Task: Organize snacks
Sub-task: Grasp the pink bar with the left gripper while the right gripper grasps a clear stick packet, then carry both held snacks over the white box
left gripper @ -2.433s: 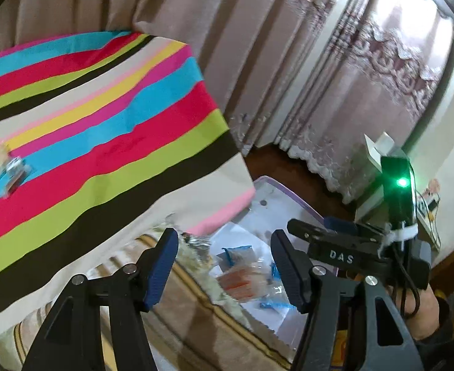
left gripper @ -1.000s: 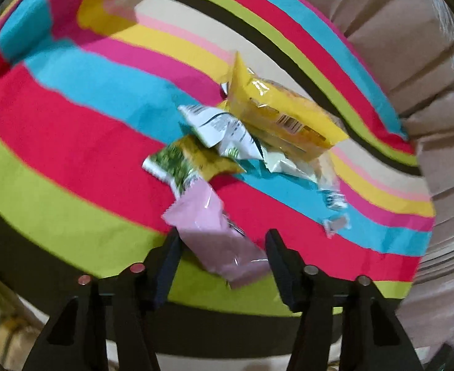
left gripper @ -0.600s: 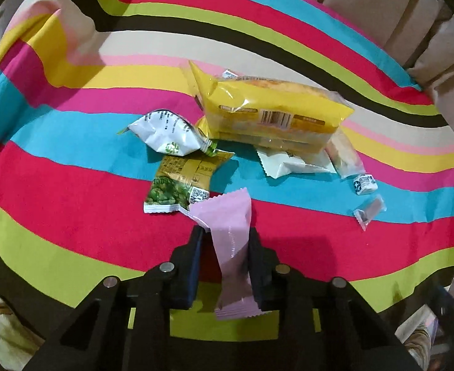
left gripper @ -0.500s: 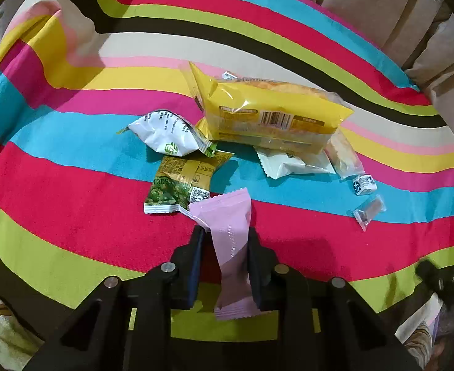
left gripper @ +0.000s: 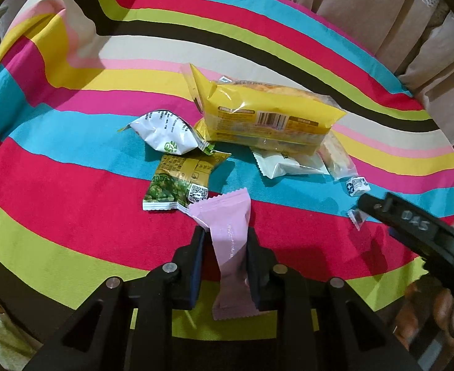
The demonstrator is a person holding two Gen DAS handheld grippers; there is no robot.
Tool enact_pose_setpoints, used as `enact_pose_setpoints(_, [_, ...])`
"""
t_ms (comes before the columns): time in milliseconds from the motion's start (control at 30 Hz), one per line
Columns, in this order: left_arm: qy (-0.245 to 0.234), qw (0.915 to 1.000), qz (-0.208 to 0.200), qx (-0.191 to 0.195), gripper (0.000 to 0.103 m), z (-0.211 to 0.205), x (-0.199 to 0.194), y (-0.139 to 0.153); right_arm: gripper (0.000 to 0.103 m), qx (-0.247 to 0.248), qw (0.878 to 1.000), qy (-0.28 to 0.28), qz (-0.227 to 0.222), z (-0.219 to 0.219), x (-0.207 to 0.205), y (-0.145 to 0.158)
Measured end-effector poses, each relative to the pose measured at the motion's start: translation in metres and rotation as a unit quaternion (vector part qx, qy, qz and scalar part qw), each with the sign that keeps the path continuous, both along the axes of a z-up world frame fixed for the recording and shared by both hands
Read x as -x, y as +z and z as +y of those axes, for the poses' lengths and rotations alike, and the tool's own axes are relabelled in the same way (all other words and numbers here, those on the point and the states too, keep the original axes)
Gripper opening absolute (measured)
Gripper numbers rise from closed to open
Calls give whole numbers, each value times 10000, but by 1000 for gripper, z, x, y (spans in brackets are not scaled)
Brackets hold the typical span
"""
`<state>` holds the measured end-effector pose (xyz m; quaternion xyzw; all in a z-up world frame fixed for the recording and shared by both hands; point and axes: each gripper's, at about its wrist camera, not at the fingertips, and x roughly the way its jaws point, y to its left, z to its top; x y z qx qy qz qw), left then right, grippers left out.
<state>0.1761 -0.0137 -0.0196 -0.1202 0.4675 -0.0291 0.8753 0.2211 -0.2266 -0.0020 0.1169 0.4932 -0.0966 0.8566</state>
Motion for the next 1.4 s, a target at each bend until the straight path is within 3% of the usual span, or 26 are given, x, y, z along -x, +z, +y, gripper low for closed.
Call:
enact_pose_setpoints(133, [-4, 10000, -44, 12, 25, 1, 0, 0, 74, 300, 9995, 63, 65, 10, -7, -7])
enact_pose_setpoints(200, [2, 10000, -67, 22, 25, 1, 0, 0, 65, 469, 9988, 81, 70, 13, -9, -7])
enact_pose_setpoints(267, [10, 10000, -82, 34, 25, 1, 1, 1, 45, 541, 9984, 152, 26, 16, -8, -6])
enact_pose_setpoints(433, [17, 9999, -143, 37, 25, 2, 4, 3, 20, 613, 9974, 377, -25, 26, -3, -5])
enact_pose_setpoints(733, [14, 9994, -333, -108, 25, -2, 14, 17, 16, 403, 9975, 564, -119, 25, 19, 0])
enact_pose_setpoints(1400, [-188, 9964, -736, -386, 25, -24, 45, 45, 15, 253, 9956, 700, -570, 17, 91, 48])
